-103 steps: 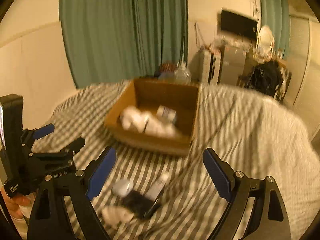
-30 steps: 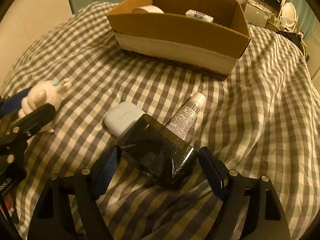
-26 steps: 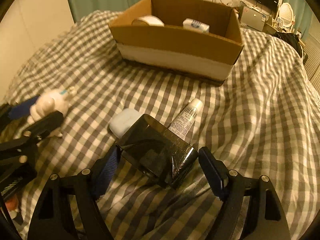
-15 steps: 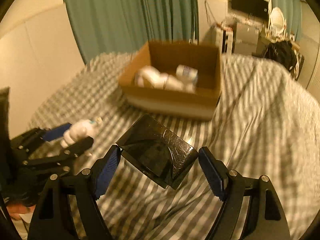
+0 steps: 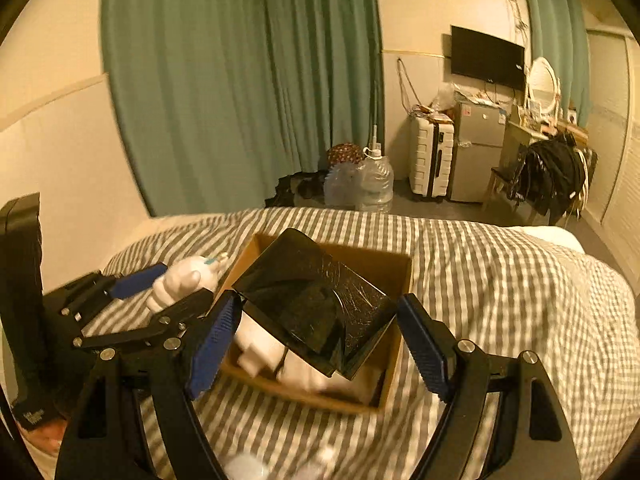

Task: Organize objects
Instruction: 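Place the toy figure and black pouch into the box, opening both tools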

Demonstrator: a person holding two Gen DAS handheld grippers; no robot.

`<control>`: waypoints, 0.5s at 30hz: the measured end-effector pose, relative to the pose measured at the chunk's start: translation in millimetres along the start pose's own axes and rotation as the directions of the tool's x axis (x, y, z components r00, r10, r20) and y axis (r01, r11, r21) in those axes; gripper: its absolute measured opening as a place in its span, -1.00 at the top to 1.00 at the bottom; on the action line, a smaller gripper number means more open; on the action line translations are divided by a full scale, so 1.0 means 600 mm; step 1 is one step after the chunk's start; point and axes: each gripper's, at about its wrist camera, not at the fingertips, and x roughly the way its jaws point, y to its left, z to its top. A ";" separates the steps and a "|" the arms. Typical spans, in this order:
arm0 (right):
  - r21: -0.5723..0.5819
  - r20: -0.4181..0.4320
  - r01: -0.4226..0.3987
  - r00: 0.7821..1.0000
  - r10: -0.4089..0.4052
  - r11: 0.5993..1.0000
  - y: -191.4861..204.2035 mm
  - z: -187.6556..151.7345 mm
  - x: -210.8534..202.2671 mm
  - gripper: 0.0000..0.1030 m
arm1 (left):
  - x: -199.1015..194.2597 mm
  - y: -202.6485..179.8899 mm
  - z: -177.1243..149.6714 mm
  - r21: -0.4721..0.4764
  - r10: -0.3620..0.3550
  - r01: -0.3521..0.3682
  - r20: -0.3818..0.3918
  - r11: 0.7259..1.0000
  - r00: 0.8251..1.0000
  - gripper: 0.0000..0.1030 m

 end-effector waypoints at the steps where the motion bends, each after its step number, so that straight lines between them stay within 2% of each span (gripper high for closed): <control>1: 0.011 -0.005 0.003 1.000 -0.003 1.000 -0.006 0.007 0.020 -0.55 | 0.025 0.002 0.008 -0.008 -0.014 0.014 -0.015 1.000 1.000 -0.14; 5: 0.060 -0.038 0.028 0.999 -0.026 0.998 -0.037 0.013 0.101 -0.55 | 0.100 0.004 0.010 -0.012 -0.002 0.001 -0.040 1.000 0.999 -0.14; 8: 0.105 -0.071 0.034 0.997 -0.027 0.994 -0.062 0.000 0.149 -0.55 | 0.131 0.005 -0.002 -0.001 0.010 -0.010 -0.049 1.000 0.999 -0.14; 12: 0.121 -0.109 0.048 0.993 -0.034 0.991 -0.080 -0.013 0.189 -0.55 | 0.161 0.007 -0.019 0.010 0.019 -0.018 -0.072 1.000 0.997 -0.14; 15: 0.139 -0.090 0.046 0.995 -0.034 0.989 -0.088 -0.011 0.193 -0.57 | 0.171 0.006 -0.023 0.013 0.021 -0.020 -0.079 1.000 0.997 -0.14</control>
